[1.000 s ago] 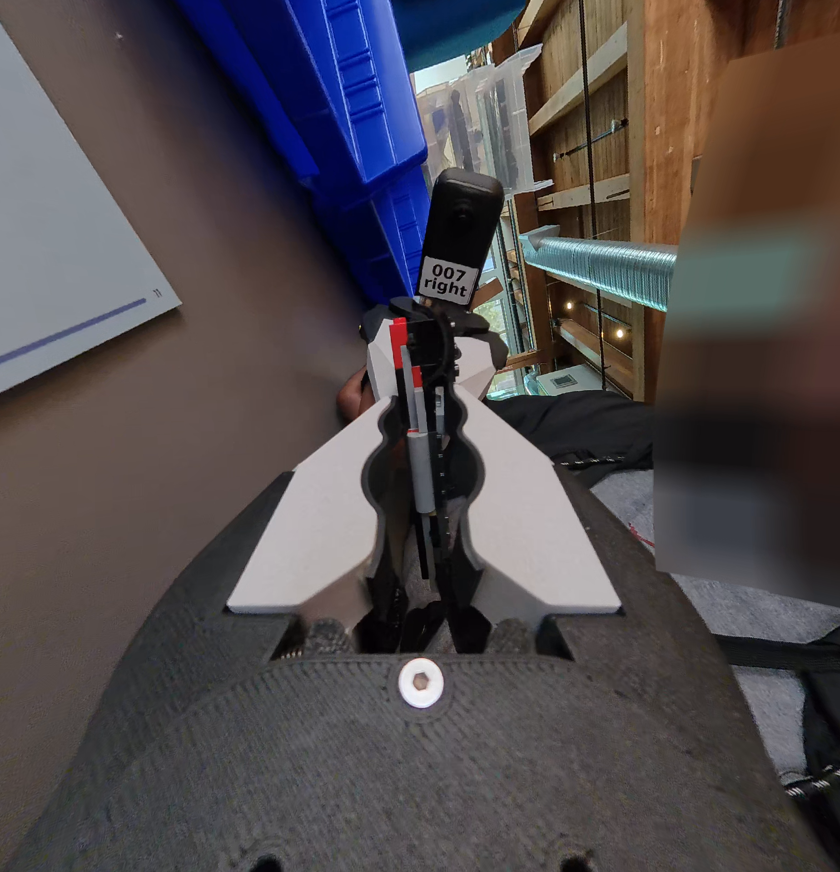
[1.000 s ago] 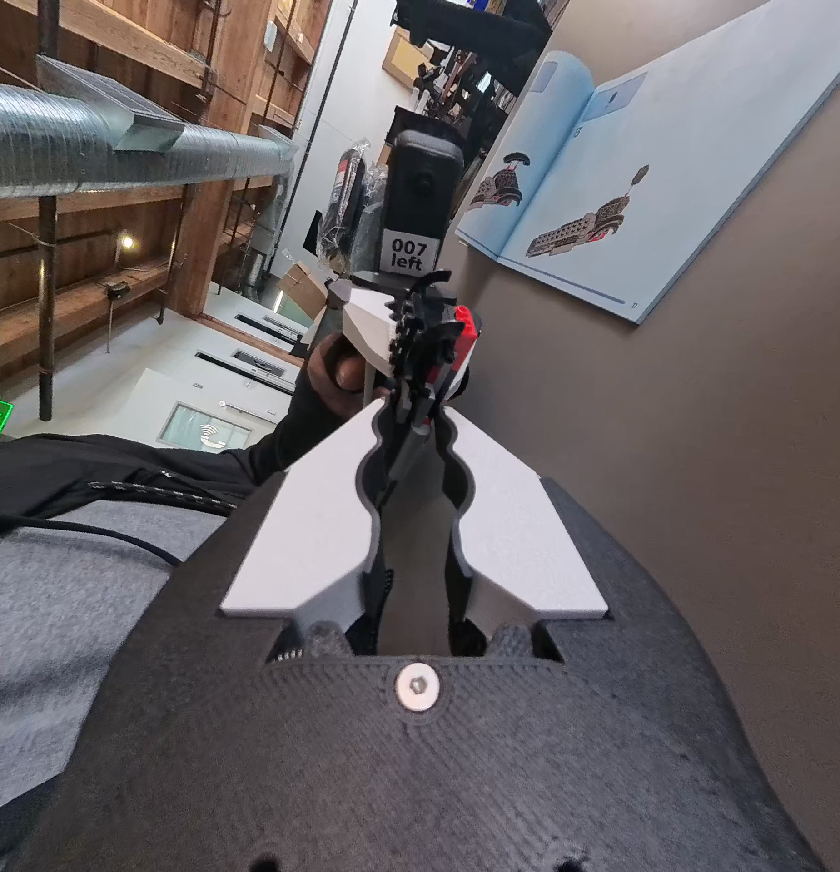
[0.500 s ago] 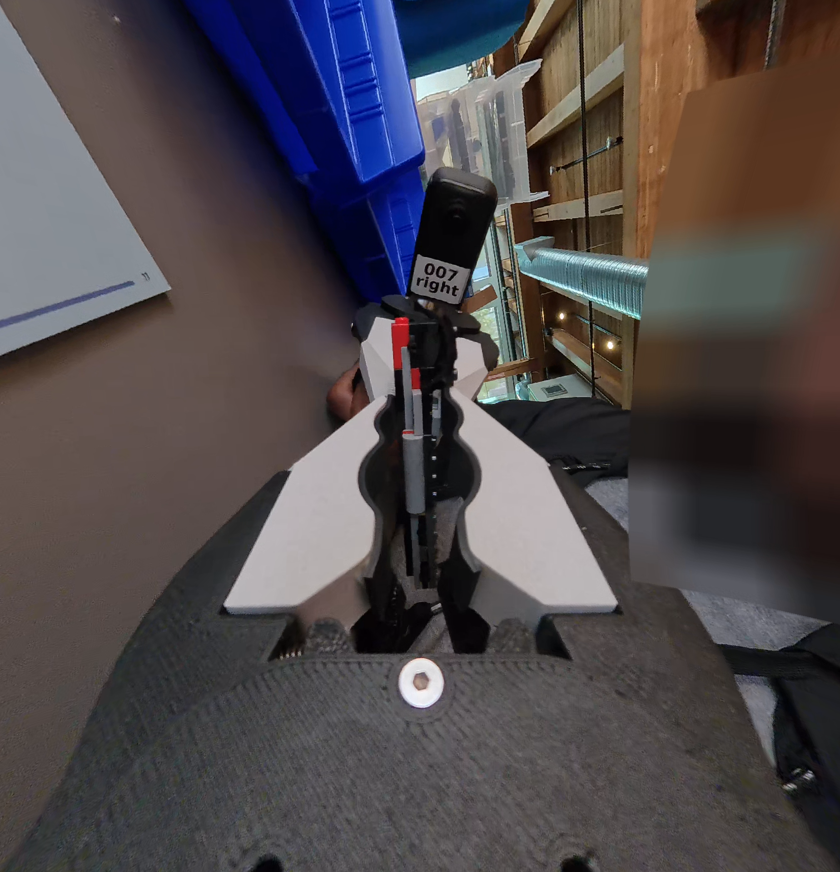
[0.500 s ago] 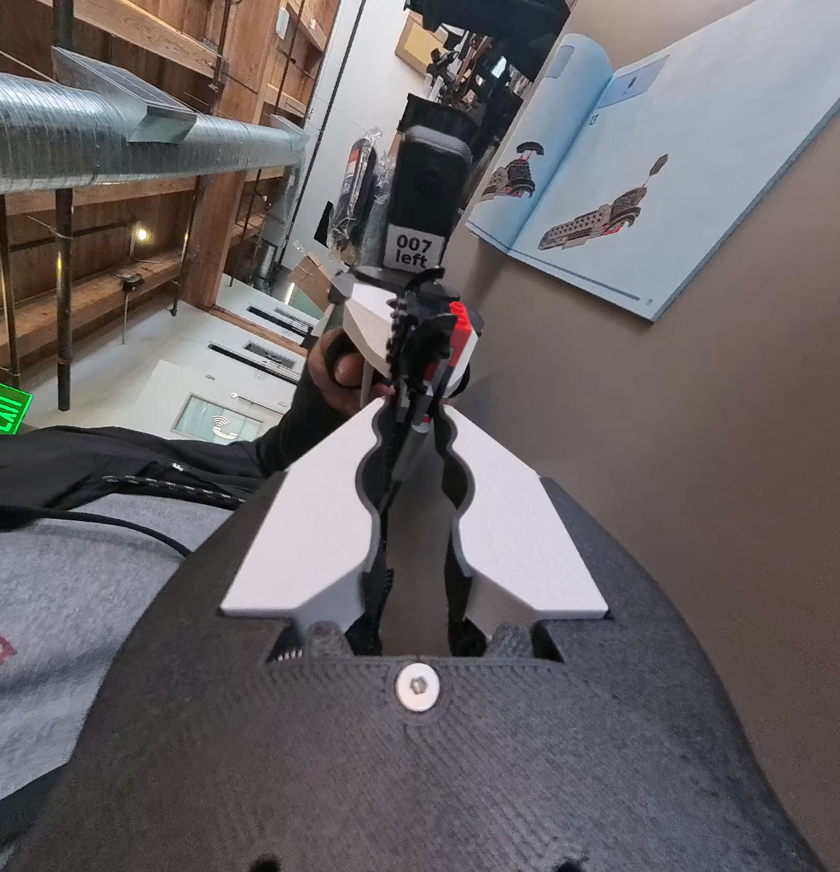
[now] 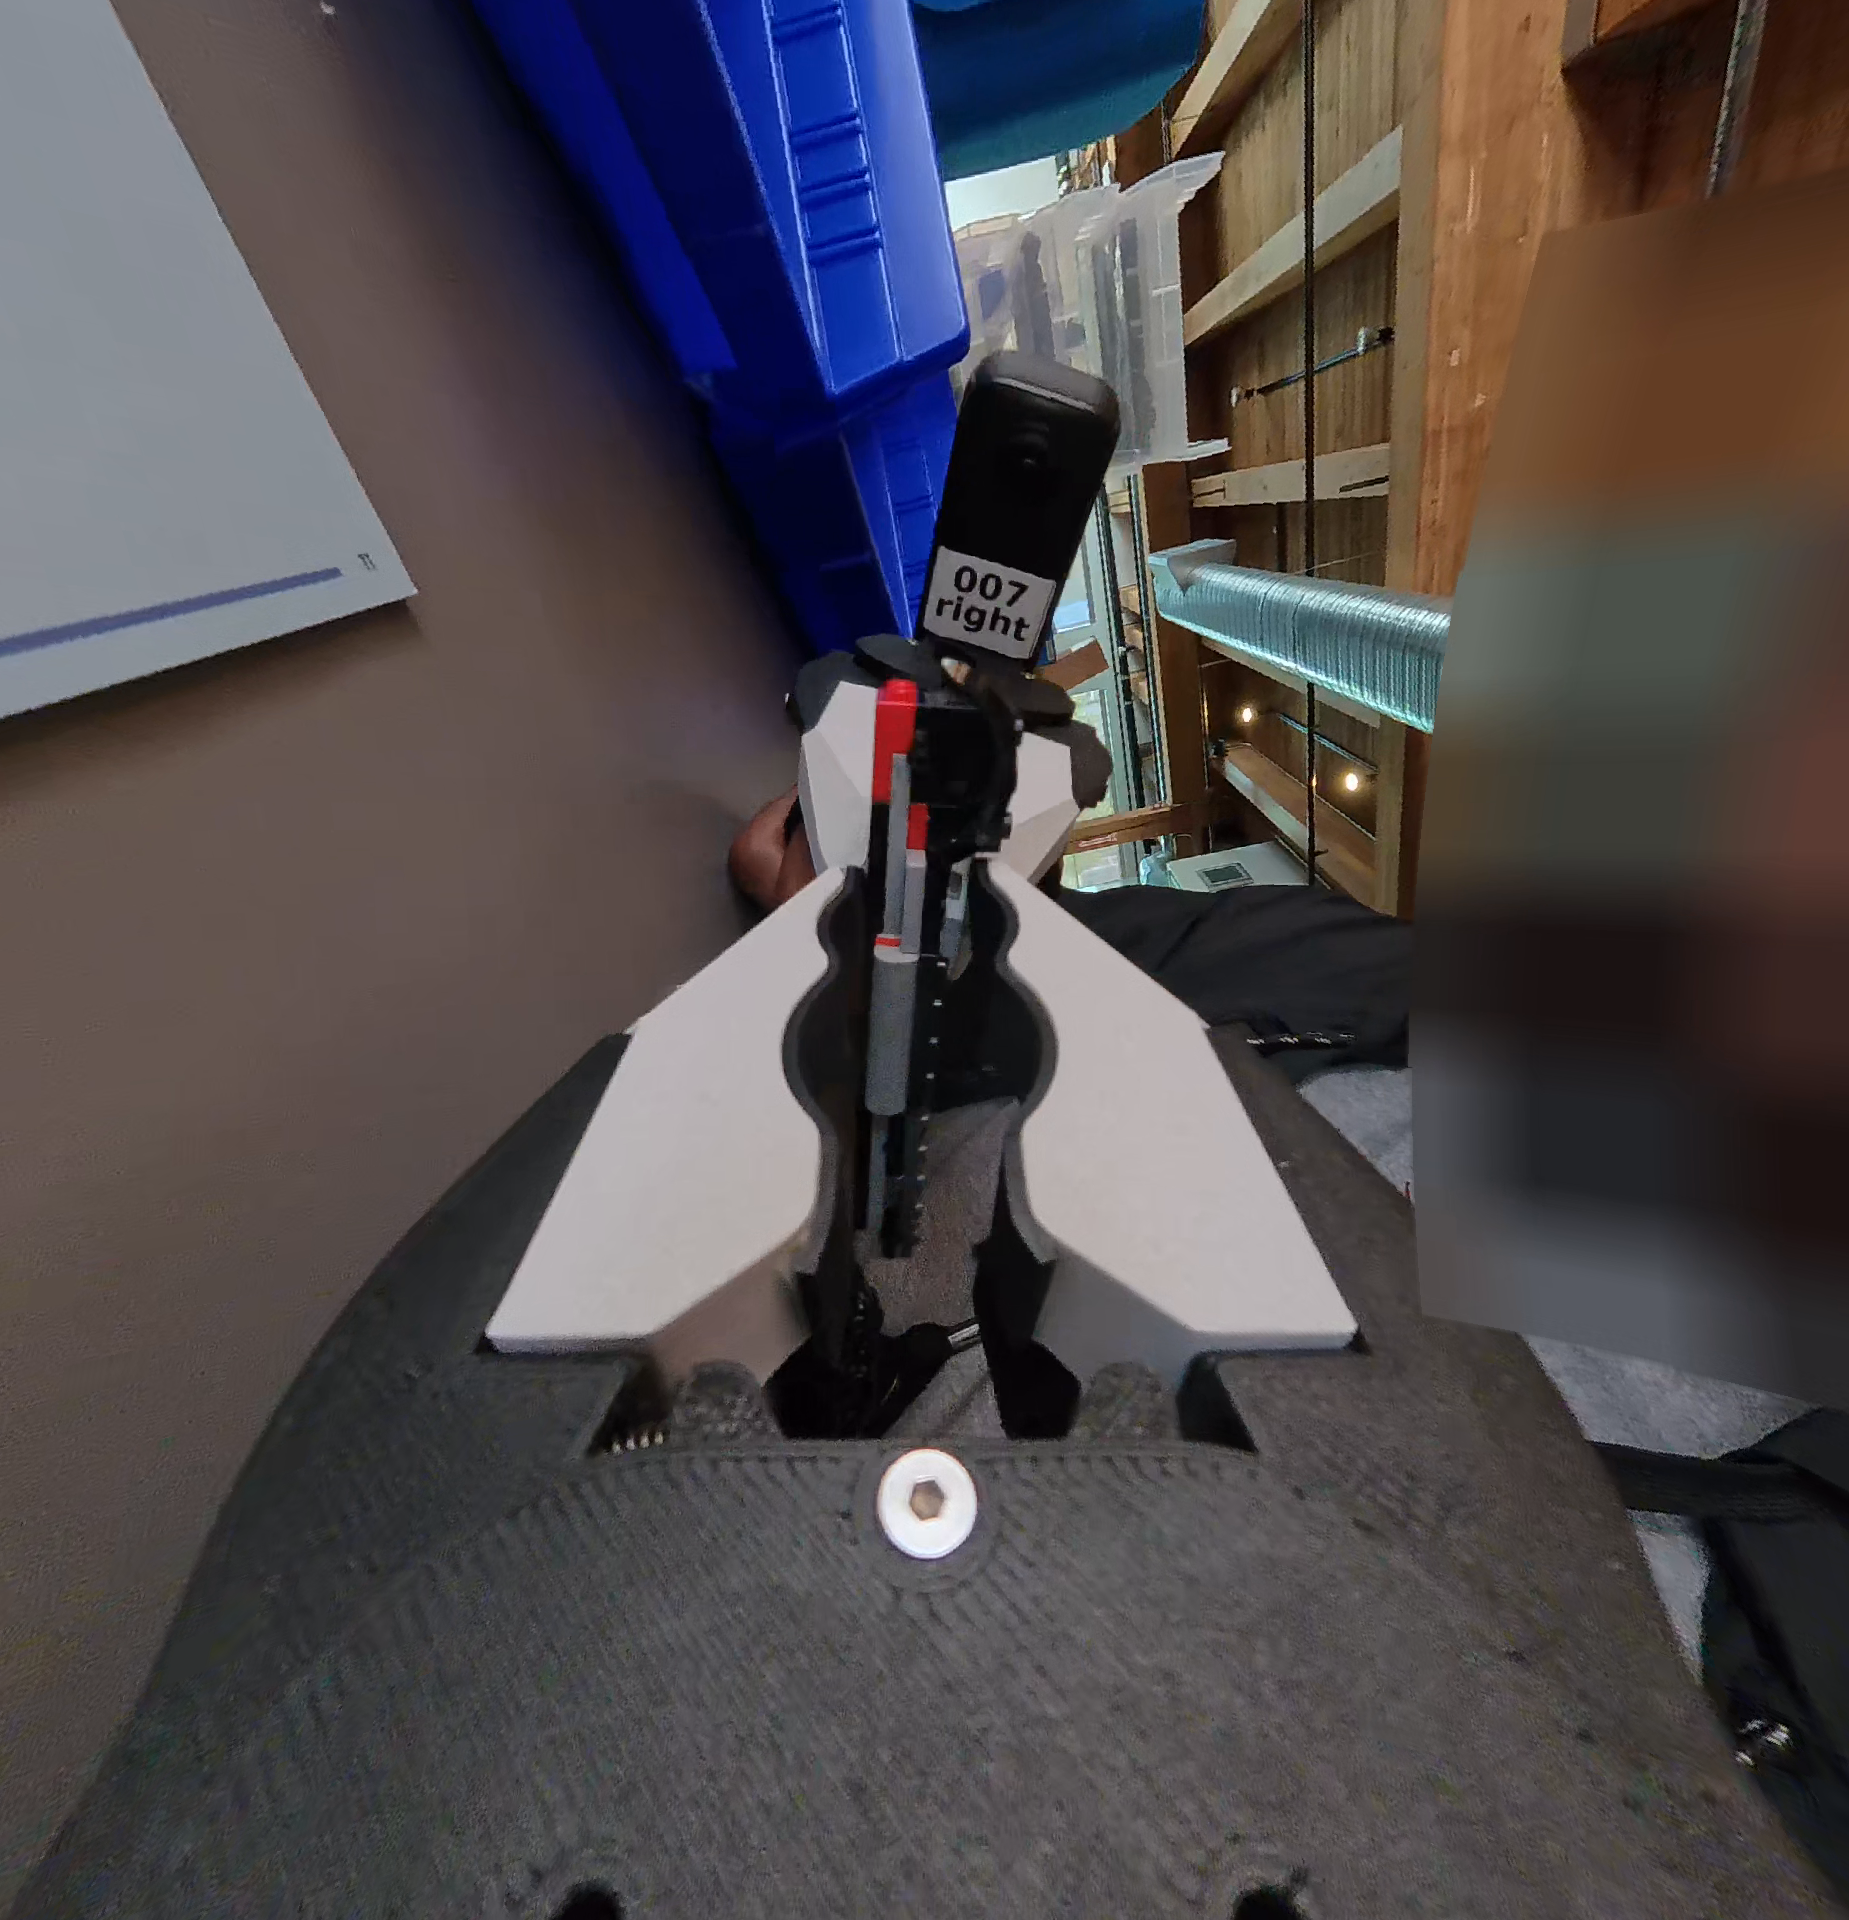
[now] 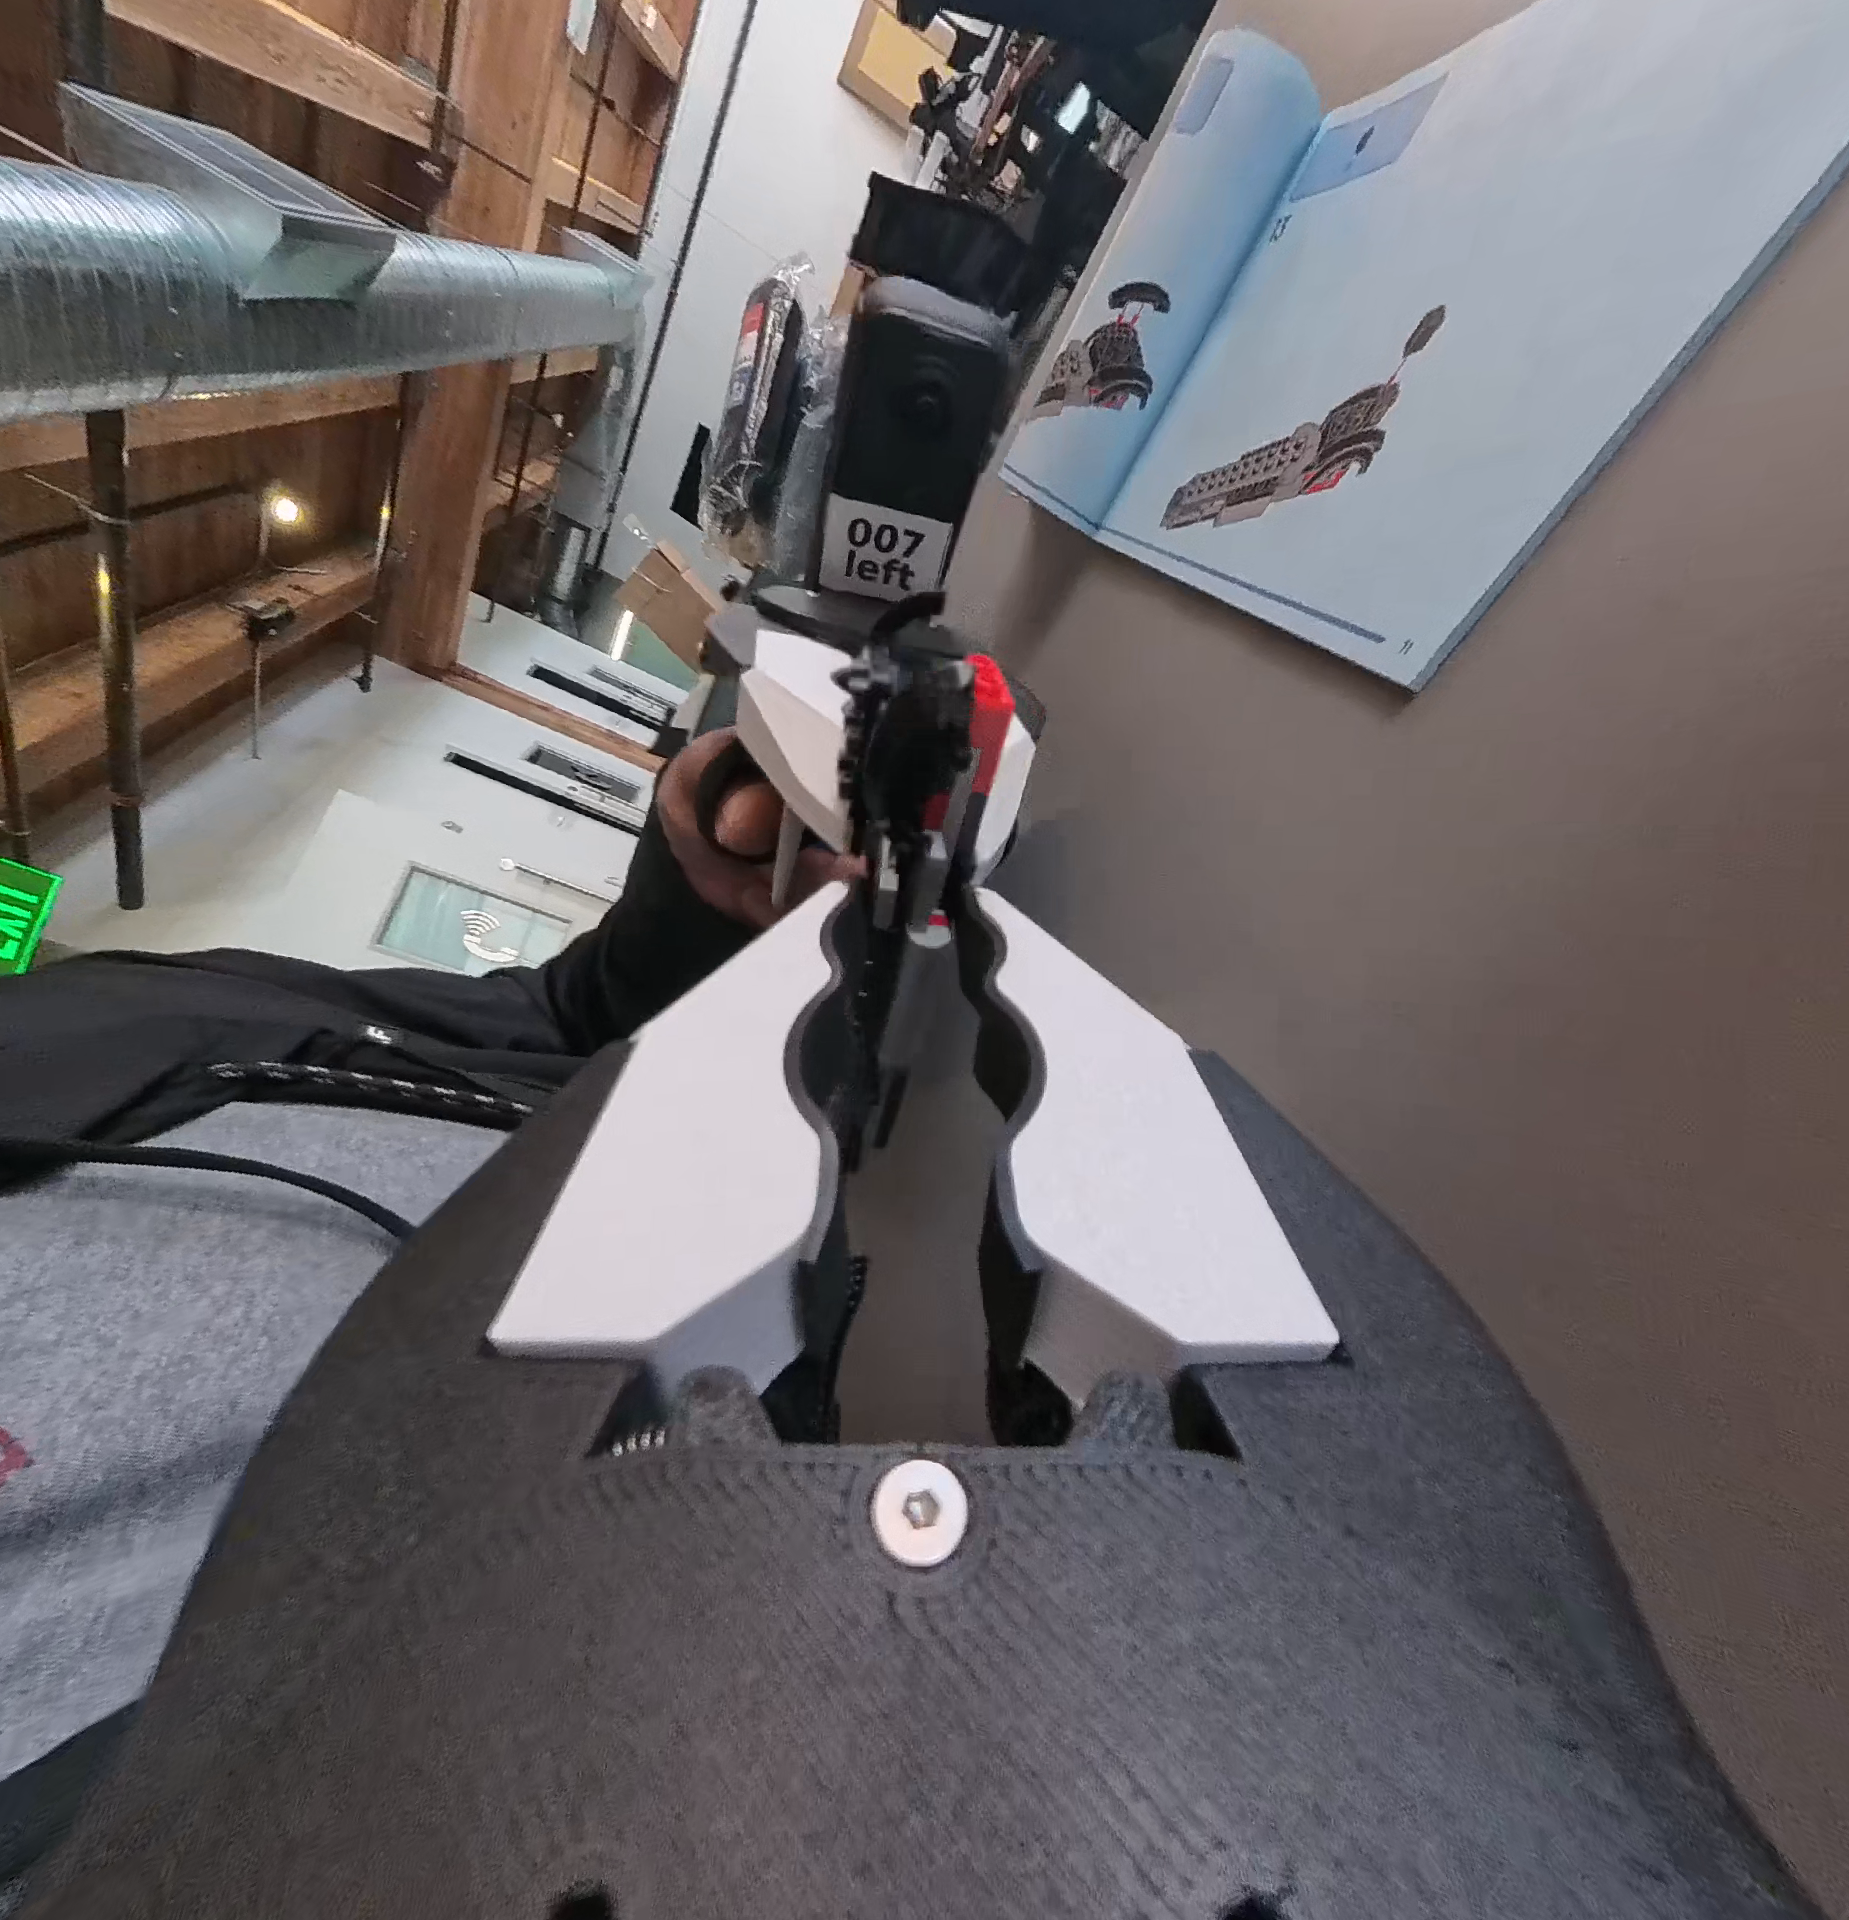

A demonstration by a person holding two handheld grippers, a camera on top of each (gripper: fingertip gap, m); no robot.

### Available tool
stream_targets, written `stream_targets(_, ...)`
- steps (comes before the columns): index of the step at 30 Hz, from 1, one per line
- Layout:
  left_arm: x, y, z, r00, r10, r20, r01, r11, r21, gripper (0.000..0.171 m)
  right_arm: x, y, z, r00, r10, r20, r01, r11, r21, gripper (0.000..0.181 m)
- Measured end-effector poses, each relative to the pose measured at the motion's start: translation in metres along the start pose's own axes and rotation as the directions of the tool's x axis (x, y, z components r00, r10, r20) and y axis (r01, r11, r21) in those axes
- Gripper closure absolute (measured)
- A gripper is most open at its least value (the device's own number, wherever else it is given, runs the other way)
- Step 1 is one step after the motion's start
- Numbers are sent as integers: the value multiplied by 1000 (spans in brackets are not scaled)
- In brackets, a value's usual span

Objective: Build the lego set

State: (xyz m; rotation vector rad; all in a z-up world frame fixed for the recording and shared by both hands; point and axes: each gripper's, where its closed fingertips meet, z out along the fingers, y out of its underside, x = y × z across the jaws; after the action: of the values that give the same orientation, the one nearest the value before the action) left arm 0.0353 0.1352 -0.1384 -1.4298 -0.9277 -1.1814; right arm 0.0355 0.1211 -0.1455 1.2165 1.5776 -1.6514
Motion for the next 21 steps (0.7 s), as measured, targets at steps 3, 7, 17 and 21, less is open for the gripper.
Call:
stream_targets(3, 3, 0, 0, 1000, -3, -10, 3, 1000, 2, 150, -1, -1, -1, 1000, 19, 19, -19, 1000, 6, 164)
stream_targets(7, 6, -1, -2, 999, -12, -36, 12, 1000, 12, 147, -2, -2, -1, 999, 27, 28, -27, 1000, 11, 164)
stream_targets(17, 2, -7, -4, 998, -50, -32, 53, 996, 79, 153, 0, -2, 0, 1000, -5, -1, 5, 1000, 10, 163)
stream_targets(21, -1, -7, -5, 999, -40, -17, 42, 994, 101, 154, 2, 0, 1, 1000, -16, -19, 16, 1000, 1, 163)
